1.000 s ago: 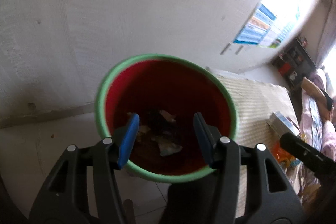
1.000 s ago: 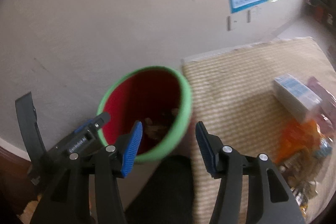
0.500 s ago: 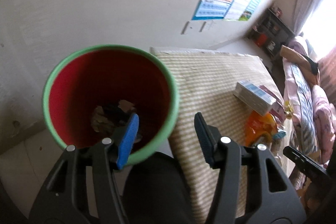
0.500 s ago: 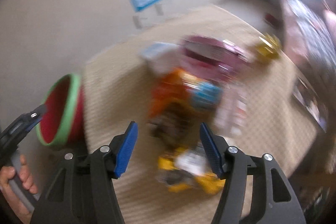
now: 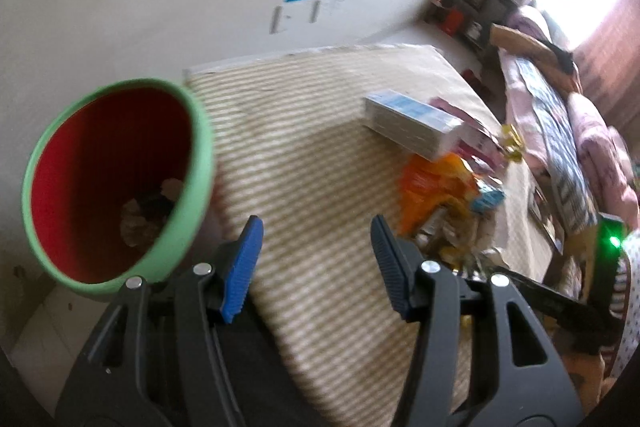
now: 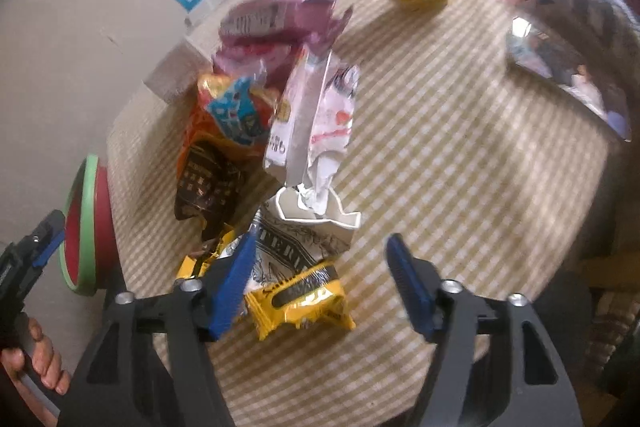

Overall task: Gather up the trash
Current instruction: 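Return both grippers to the table and grasp a brown wrapper with the left gripper, then grasp the yellow wrapper with the right gripper while the left holds the brown wrapper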

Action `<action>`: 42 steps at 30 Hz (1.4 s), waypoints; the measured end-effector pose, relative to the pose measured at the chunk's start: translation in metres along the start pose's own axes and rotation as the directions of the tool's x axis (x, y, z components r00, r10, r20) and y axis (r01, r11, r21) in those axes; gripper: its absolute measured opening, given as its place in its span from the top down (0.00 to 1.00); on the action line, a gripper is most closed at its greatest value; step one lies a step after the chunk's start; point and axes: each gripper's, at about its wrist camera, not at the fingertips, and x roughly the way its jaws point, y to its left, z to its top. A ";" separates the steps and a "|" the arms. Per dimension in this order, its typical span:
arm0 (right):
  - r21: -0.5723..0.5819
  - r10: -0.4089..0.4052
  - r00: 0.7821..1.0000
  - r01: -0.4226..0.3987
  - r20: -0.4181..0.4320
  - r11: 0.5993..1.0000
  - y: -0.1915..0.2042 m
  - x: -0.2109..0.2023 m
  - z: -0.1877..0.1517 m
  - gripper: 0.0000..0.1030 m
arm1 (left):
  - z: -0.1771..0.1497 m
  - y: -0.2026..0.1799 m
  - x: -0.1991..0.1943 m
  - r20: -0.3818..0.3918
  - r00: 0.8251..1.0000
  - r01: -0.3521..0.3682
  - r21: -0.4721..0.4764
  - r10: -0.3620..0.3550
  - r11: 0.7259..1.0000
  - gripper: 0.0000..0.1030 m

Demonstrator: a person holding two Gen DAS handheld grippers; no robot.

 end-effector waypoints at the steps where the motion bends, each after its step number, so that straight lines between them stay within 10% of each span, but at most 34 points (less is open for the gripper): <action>1: 0.002 0.006 1.000 -0.006 -0.002 1.000 0.002 0.001 0.000 0.35 | -0.001 -0.009 0.002 -0.008 1.000 0.009 0.018 -0.009 1.000 0.47; 18: 0.089 0.078 0.997 -0.078 0.010 0.993 -0.038 -0.027 -0.038 0.35 | 0.000 -0.093 0.050 -0.135 0.980 0.174 0.215 -0.148 0.961 0.45; 28: 0.064 0.119 0.993 -0.117 -0.021 0.991 -0.028 -0.030 -0.050 0.35 | -0.004 -0.128 0.121 -0.264 0.963 0.140 0.312 -0.056 0.940 0.49; 42: 0.075 0.171 0.984 -0.167 -0.053 0.983 -0.018 -0.015 -0.045 0.35 | -0.007 -0.084 0.079 -0.219 0.969 0.152 0.178 -0.112 0.972 0.63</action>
